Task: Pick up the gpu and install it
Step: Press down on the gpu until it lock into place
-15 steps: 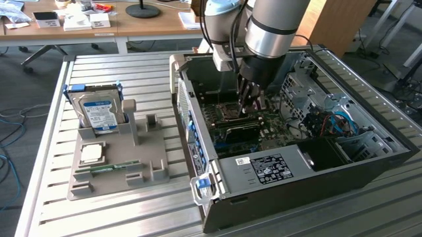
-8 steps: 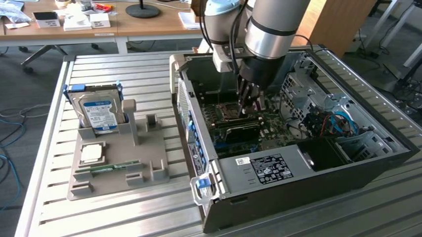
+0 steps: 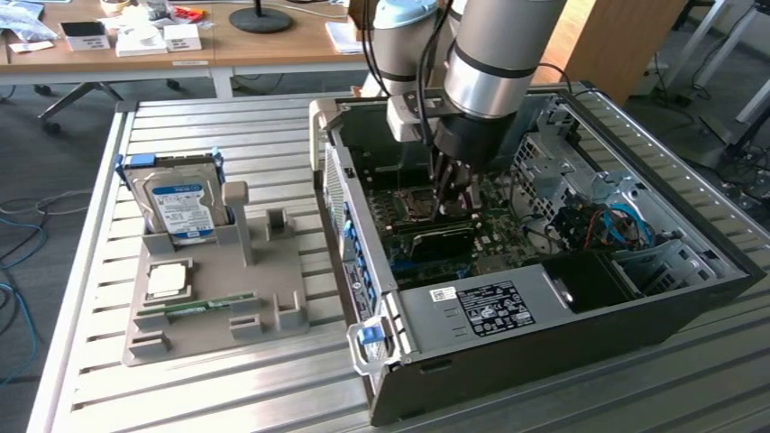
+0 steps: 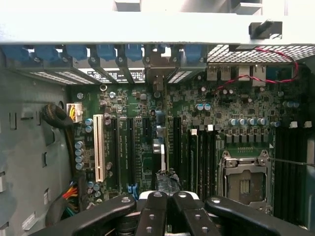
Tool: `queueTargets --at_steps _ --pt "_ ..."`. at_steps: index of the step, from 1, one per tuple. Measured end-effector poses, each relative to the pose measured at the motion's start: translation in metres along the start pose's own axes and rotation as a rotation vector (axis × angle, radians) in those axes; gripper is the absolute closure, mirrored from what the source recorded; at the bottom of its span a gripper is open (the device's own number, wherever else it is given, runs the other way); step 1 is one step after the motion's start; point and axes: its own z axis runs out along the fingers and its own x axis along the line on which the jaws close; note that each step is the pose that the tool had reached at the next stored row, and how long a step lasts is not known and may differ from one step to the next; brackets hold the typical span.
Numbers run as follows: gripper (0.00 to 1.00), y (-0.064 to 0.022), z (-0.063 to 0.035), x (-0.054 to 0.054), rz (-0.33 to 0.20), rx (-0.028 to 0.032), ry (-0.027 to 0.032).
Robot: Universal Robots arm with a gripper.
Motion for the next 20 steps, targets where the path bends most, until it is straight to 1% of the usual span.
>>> queueTargets --at_steps 5,9,15,20 --pt "0.89 0.0002 0.0027 -0.003 0.0 0.0 -0.0032" --pt "0.89 0.0003 0.0096 -0.004 -0.002 -0.0001 -0.0034" --pt "0.89 0.0004 0.017 -0.004 -0.005 -0.0003 -0.0034" --pt "0.89 0.0006 0.0182 -0.004 -0.005 -0.0003 -0.0034"
